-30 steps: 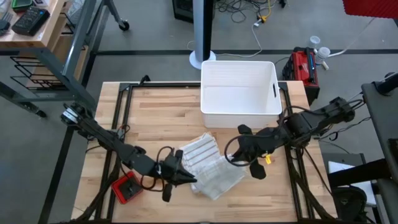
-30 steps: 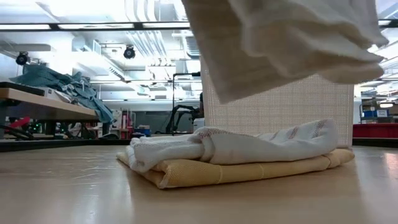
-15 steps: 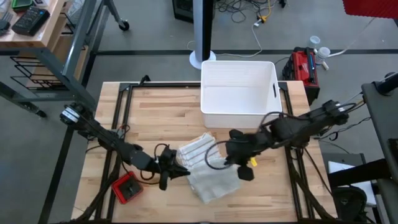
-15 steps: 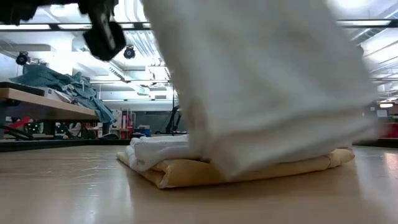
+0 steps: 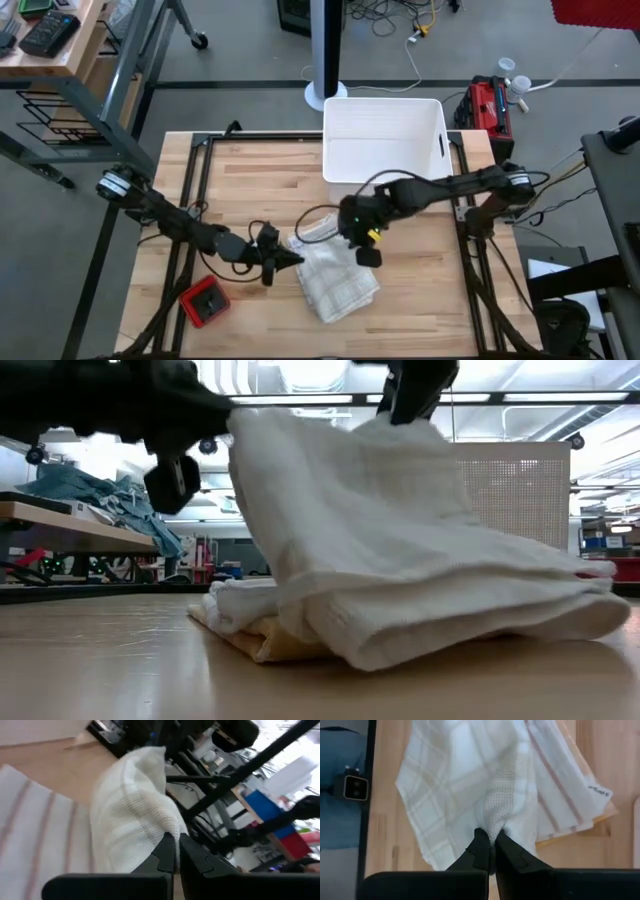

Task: Fold towel
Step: Stack the light gray patterned towel on top of the brown patterned towel

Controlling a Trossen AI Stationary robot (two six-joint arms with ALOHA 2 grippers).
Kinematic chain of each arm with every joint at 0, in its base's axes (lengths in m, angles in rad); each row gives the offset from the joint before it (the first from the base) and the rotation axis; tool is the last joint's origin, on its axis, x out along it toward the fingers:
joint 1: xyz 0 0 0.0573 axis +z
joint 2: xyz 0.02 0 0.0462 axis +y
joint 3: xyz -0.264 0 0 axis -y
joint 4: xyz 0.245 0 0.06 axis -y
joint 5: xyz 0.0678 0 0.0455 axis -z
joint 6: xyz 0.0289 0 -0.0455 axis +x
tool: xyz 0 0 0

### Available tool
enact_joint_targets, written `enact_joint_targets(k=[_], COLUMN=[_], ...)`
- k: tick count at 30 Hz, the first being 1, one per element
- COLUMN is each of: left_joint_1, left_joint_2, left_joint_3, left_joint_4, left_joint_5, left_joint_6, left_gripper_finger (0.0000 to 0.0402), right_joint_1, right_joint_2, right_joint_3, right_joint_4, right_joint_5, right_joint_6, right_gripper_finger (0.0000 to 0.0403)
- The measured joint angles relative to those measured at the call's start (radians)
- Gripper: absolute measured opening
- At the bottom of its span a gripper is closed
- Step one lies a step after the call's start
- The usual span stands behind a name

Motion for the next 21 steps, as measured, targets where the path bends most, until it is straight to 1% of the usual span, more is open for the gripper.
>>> enact_joint_targets(k=[8, 11, 13, 19, 21], left_joint_1=[0.062, 0.08, 0.094, 0.121, 0.121], left_joint_2=[0.0, 0.0, -0.001, -0.003, -0.011], left_joint_3=[-0.014, -0.033, -0.047, -0.061, -0.061], left_joint_4=[-0.15, -0.168, -0.166, -0.176, -0.153], left_joint_5=[-0.005, -0.009, -0.013, -0.002, 0.012], left_joint_6=[-0.025, -0.045, -0.052, -0.04, -0.004], left_gripper_finger=[0.0, 0.0, 0.0, 0.0, 0.0], right_joint_1=[-0.154, -0.204, -0.231, -0.25, -0.252], right_joint_2=[0.013, 0.013, 0.021, 0.062, 0.065], right_joint_3=[0.0, 0.0, -0.002, -0.008, -0.011], right_joint_4=[0.014, 0.011, 0.018, 0.034, 0.029], right_joint_5=[-0.068, -0.084, -0.121, -0.225, -0.257], right_joint_6=[-0.131, -0.159, -0.179, -0.252, -0.258], right_gripper_finger=[0.0, 0.0, 0.0, 0.0, 0.0])
